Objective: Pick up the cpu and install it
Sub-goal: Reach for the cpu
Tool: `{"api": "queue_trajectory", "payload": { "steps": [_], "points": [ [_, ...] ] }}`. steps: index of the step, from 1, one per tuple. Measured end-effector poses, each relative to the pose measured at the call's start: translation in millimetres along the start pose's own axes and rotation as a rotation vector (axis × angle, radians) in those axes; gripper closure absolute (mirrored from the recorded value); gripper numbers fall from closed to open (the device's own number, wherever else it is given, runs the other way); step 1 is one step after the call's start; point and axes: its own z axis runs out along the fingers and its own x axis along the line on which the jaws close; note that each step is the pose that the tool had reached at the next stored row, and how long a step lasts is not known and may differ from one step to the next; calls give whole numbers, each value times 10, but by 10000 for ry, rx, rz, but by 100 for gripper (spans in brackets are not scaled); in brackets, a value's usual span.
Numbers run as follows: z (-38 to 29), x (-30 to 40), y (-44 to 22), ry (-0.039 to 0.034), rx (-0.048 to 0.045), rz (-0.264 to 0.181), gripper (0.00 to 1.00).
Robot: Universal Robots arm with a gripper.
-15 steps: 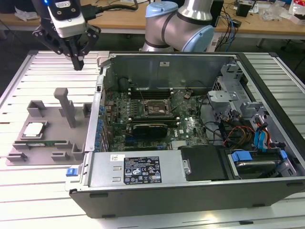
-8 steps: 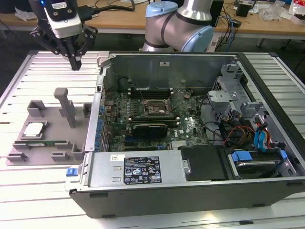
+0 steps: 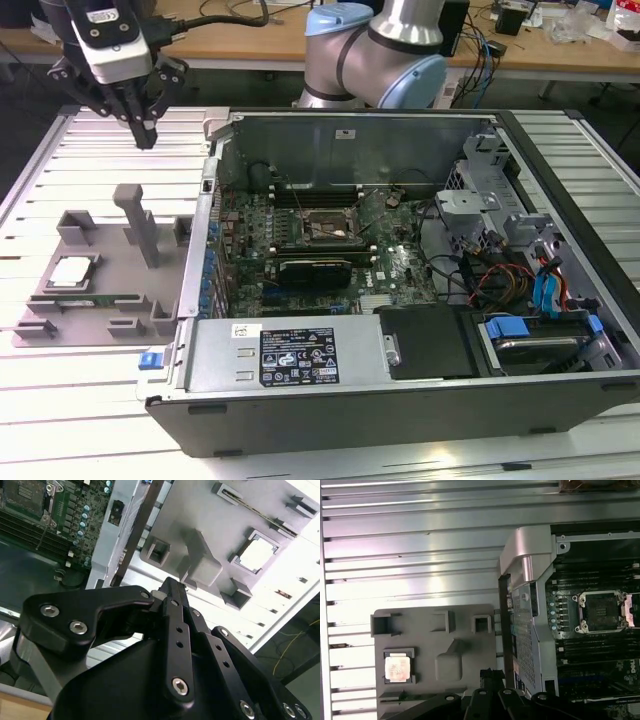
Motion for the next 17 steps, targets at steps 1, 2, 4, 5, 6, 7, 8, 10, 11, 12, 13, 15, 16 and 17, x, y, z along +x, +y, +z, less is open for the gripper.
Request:
{"api": "queue_trajectory", "payload": {
  "steps": [1,2,4,5,6,7,8,10,11,12,13,15,16,17],
  "points": [
    [4,29,-1,0,0,-1,89],
    [8,54,-1,-1,-1,-1,89],
    [12,85,0,-1,0,0,89],
    [16,112,1,0,0,0,89],
    [19,138,1,0,0,0,89],
    [23,167,3,1,0,0,89],
    [28,190,3,0,0,-1,89],
    [41,244,5,-1,1,0,89],
    [44,261,5,0,3,-1,89],
    [48,290,6,0,4,-1,89],
    [52,314,7,0,5,1,89],
    [67,373,2,-1,5,0,89],
    [72,394,0,0,5,0,89],
    [79,416,-2,0,5,-1,89]
  ]
}}
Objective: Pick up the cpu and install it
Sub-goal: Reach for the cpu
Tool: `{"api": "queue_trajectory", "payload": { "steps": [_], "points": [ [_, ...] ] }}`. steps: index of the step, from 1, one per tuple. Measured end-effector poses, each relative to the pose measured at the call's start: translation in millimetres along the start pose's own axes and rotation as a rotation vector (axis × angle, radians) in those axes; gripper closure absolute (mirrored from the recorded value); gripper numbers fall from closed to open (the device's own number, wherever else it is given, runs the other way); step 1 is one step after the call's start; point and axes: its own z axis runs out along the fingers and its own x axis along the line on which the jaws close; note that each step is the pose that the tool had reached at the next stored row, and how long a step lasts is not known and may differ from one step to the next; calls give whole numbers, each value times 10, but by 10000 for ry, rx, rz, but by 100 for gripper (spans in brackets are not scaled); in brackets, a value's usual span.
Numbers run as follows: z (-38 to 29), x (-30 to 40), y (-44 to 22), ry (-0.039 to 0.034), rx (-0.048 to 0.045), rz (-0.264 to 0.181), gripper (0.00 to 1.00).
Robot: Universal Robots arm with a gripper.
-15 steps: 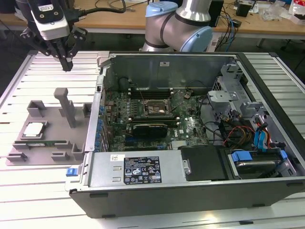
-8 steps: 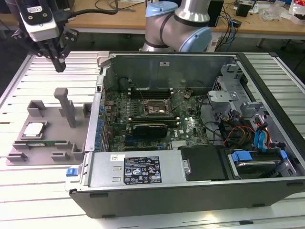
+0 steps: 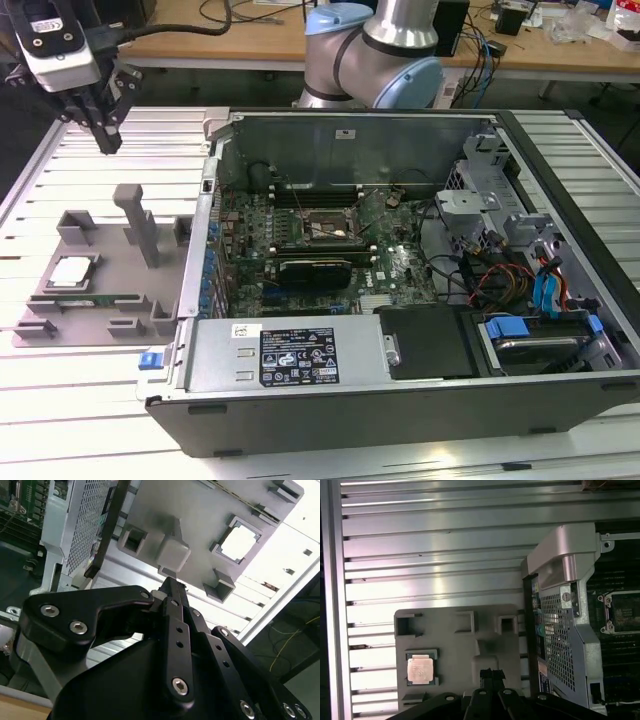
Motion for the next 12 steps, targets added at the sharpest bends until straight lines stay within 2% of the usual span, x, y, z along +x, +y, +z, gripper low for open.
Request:
{"api": "queue_trajectory", "payload": {
  "steps": [5,7,12],
  "points": [
    [56,110,-14,1,0,1,89],
    [99,166,-24,0,-1,1,89],
    [171,237,-54,1,0,-2,89]
  ]
}}
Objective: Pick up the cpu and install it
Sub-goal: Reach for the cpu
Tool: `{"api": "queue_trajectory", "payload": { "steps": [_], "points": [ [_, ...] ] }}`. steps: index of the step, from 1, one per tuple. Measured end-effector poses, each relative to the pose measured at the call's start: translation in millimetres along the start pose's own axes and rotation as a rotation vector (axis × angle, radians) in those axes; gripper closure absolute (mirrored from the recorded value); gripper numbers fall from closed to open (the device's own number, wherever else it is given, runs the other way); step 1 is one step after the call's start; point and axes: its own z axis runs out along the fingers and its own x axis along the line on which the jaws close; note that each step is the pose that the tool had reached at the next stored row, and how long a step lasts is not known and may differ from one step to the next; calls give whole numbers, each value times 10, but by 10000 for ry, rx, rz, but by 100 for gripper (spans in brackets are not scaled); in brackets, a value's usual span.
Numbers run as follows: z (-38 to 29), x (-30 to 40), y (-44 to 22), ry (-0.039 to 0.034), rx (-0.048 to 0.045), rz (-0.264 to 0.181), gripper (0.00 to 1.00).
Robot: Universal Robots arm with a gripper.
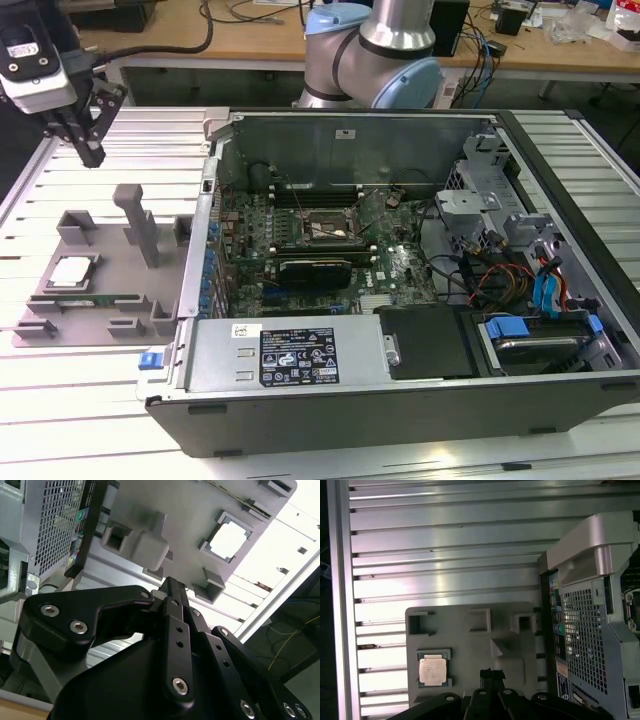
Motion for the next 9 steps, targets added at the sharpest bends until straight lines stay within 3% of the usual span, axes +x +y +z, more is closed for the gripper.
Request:
{"api": "queue_trajectory", "payload": {
  "steps": [4,9],
  "points": [
    [122,98,-83,0,1,1,89],
    [240,196,-141,1,1,3,89]
  ]
}}
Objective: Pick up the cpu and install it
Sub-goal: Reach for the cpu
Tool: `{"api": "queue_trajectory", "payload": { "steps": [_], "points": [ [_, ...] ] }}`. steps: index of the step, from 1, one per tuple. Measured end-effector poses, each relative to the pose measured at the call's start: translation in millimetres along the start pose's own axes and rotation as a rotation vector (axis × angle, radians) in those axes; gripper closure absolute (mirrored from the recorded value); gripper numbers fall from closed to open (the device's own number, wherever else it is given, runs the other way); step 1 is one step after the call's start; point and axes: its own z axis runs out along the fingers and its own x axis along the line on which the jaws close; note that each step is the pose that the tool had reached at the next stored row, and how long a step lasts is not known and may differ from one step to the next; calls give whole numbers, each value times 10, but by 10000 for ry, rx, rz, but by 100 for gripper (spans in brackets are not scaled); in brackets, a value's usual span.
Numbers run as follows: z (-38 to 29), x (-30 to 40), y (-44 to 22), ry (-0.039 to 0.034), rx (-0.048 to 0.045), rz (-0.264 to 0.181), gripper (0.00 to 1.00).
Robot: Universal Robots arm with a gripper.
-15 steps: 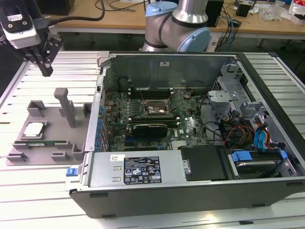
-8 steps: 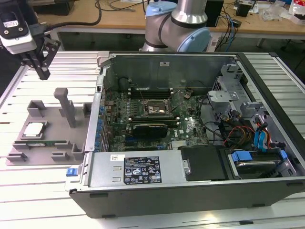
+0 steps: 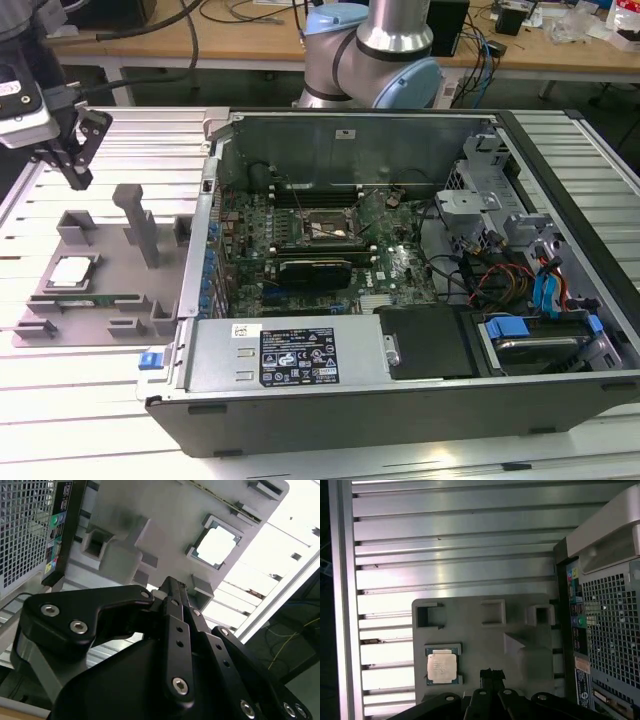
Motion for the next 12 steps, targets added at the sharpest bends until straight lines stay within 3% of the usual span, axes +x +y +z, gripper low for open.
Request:
{"api": "queue_trajectory", "payload": {
  "steps": [7,12],
  "points": [
    [112,103,-24,-2,-1,0,89],
    [114,108,-24,-1,0,0,89]
  ]
}}
